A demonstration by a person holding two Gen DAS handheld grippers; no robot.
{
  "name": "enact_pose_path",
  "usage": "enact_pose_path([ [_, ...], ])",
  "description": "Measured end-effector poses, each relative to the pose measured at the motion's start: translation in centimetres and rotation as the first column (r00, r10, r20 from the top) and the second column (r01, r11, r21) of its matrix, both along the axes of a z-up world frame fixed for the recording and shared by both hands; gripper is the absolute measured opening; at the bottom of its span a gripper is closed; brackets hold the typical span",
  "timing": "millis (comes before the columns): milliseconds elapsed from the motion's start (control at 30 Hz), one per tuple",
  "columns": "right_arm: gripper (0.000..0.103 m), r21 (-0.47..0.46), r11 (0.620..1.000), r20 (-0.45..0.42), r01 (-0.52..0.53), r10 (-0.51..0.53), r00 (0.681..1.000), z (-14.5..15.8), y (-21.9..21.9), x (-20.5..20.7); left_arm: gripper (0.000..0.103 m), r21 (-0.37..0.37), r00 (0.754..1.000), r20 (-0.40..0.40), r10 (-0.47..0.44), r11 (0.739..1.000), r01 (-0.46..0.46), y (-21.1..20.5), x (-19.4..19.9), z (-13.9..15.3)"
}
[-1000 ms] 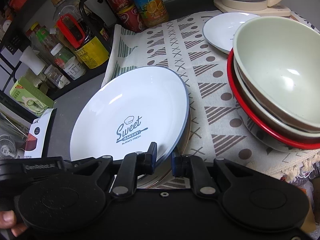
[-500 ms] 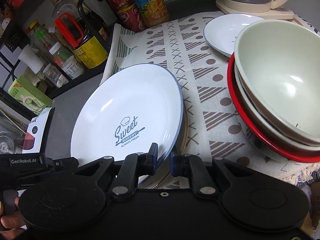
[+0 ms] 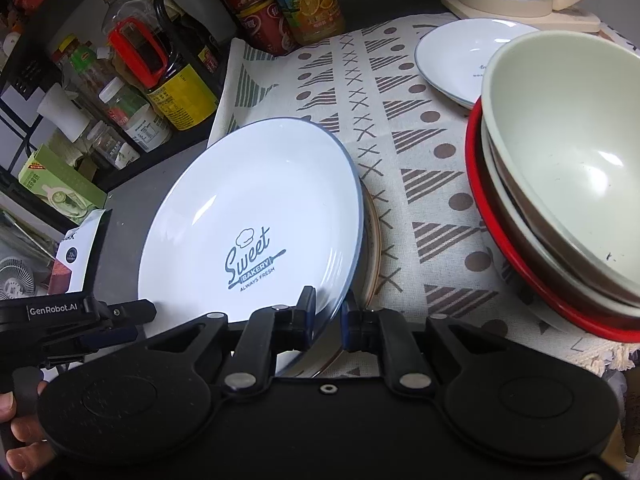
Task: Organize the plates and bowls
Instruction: 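Lift the 'Sweet' plate with both tools and lower it onto the flower plate, then open both tools and move them to the small white 'Bakery' plate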
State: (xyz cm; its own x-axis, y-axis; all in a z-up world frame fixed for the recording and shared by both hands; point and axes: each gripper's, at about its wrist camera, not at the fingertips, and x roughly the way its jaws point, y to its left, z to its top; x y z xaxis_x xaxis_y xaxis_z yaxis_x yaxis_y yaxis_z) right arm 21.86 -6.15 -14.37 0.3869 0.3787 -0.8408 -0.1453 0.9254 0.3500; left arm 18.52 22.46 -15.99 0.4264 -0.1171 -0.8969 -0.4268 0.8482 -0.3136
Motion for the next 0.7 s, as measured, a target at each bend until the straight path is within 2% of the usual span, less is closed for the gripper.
enact_pose_path([
  [167,0.023,0.033,0.999,-0.037,-0.035,0.036,0.999,0.5,-0.3,0.1,0.045,0.000,1.000,-0.002,-0.002,1.000,0.002,0.2,0.3,0.2],
  [300,0.030,0.039,0.997,-0.033,-0.065,0.067,0.997,1.2,-0.4,-0.5,0.045,0.009,1.000,-0.006,0.005,1.000,-0.005,0.4,0.8,0.1],
  [433,0.031,0.009,0.998,-0.040,-0.069,0.069,0.997,1.2,-0.6,-0.8,0.045,0.005,1.000,-0.005,0.010,1.000,-0.010,0.5,1.0,0.0],
  [700,0.031,0.064,0.995,0.019,-0.082,0.080,0.997,2.5,-1.5,-1.0,0.045,0.015,1.000,0.009,0.017,1.000,-0.017,0.8,1.2,0.9],
])
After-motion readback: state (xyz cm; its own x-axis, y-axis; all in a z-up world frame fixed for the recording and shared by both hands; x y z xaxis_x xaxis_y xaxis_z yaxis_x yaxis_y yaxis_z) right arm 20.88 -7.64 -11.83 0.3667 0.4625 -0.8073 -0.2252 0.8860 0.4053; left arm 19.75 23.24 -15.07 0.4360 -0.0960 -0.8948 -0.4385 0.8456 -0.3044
